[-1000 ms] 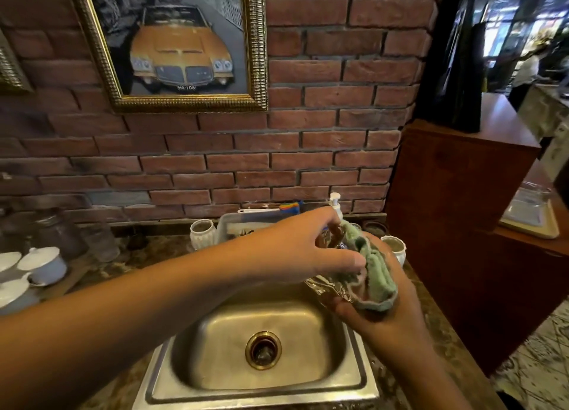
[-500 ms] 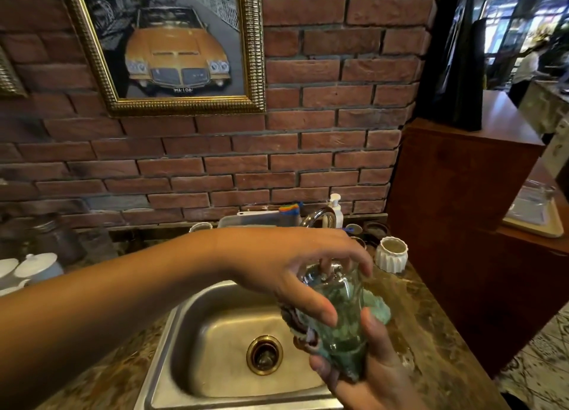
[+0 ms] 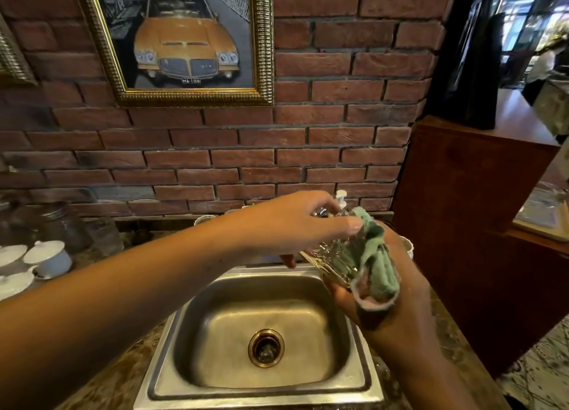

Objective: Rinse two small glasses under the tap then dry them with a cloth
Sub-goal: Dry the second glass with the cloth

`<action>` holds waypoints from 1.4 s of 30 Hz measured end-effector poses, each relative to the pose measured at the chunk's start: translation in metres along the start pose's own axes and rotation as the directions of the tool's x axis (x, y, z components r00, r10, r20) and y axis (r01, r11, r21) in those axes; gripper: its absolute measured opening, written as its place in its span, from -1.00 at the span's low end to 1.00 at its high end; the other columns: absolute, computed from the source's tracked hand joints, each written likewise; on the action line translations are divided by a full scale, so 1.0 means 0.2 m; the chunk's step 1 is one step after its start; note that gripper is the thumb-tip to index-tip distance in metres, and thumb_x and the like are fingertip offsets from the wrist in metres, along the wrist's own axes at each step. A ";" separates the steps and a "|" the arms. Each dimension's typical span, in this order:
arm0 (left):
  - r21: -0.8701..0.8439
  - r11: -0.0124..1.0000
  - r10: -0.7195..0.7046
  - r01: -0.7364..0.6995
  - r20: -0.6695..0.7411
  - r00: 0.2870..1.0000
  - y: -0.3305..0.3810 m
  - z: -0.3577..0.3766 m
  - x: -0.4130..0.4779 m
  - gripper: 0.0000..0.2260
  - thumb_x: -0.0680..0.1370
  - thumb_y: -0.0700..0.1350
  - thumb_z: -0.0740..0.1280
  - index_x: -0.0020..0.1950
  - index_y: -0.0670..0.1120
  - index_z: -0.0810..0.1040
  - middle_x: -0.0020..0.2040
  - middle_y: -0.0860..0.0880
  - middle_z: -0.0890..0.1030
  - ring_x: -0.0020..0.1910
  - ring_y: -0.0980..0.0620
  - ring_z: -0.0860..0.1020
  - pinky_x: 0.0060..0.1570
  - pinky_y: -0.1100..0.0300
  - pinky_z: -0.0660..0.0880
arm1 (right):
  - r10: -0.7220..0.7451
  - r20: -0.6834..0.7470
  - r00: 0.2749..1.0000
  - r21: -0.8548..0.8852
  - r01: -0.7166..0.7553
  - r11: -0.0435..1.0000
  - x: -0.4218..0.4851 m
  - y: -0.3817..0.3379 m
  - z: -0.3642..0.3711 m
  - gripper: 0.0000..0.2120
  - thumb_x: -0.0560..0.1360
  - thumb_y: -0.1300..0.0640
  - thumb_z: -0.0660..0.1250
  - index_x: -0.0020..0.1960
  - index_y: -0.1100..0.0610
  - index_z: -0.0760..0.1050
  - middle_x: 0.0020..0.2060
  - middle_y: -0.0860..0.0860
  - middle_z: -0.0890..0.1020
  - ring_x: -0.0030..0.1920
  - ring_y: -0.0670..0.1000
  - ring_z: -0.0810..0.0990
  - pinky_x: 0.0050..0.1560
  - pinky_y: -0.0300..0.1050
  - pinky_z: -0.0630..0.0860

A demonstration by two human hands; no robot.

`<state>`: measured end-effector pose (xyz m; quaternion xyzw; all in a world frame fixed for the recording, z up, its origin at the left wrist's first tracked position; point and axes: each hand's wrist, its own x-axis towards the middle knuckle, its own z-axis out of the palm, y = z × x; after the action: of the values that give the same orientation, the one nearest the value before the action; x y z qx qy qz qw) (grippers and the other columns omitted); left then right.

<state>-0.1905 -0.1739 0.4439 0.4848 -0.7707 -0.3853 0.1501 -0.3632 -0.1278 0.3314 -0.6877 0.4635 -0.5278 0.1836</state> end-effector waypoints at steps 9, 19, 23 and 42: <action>0.140 0.973 0.171 -0.185 0.108 0.979 -0.01 -0.02 -0.02 -0.53 0.47 0.13 0.48 0.34 0.18 0.44 0.22 0.06 0.49 0.06 0.00 0.59 -0.03 0.04 0.68 | 0.370 0.381 0.847 0.821 -0.494 0.286 -0.08 -0.04 0.05 -0.18 -0.01 0.22 0.73 0.23 0.13 0.60 0.03 0.16 0.73 0.02 0.16 0.73 -0.12 -0.01 0.69; 0.142 0.887 0.366 -0.439 0.366 0.856 -0.11 -0.09 -0.03 -0.41 0.49 -0.16 0.53 0.43 0.09 0.37 0.41 0.22 0.34 0.38 0.16 0.37 0.15 0.04 0.61 | 0.319 0.568 0.758 0.820 -0.554 -0.145 -0.14 -0.06 0.14 -0.17 -0.21 0.17 0.78 0.06 0.27 0.70 -0.06 0.32 0.69 -0.21 0.22 0.72 -0.39 0.00 0.68; 0.028 0.935 0.339 -0.354 0.235 0.911 -0.15 -0.07 -0.03 -0.50 0.56 -0.07 0.45 0.44 0.20 0.37 0.45 0.30 0.33 0.44 0.27 0.34 0.31 0.05 0.53 | 0.414 0.437 0.799 0.803 -0.553 0.220 -0.12 -0.03 0.13 -0.11 -0.04 -0.01 0.75 0.25 0.15 0.60 0.09 0.23 0.70 0.02 0.20 0.72 -0.11 0.03 0.68; 0.310 0.909 0.334 -0.279 -0.143 0.932 -0.12 0.12 -0.01 -0.54 0.55 0.32 0.10 0.33 0.12 0.42 0.19 0.13 0.52 0.10 0.12 0.50 0.14 -0.02 0.52 | 0.403 0.323 0.856 0.771 -0.485 0.412 -0.10 -0.09 0.10 -0.25 0.04 0.30 0.70 0.19 -0.01 0.59 0.02 0.13 0.74 0.01 0.15 0.73 -0.18 -0.09 0.68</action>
<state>-0.1890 -0.1675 0.4119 0.4086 -0.8666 -0.1932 0.2115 -0.3370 -0.1068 0.3271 -0.3904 0.3133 -0.5839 0.6391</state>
